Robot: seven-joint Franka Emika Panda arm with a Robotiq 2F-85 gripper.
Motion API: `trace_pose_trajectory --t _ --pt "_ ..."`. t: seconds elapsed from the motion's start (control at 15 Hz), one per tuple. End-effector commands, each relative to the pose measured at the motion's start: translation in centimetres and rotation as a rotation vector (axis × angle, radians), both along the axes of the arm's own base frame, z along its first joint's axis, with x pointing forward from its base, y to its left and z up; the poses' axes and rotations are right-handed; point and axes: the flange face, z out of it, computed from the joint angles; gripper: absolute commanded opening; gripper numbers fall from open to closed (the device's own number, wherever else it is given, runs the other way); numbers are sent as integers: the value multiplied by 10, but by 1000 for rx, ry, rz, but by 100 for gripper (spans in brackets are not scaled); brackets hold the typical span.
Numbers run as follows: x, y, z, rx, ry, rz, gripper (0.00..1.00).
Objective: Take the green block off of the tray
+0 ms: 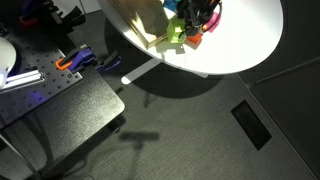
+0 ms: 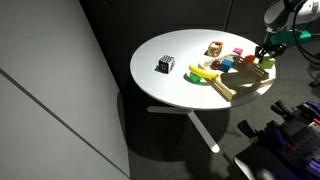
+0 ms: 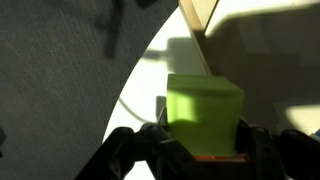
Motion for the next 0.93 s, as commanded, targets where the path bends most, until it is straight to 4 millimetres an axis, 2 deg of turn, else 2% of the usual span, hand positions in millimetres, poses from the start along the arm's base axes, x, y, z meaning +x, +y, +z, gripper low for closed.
trace_pose_trajectory --t 0.0,0.53,0.87 --pt "4 -15 -1 4 2 -49 28" --pt "2 -33 -1 -2 -2 -102 28" --pt "6 -37 -7 -4 7 -119 29"
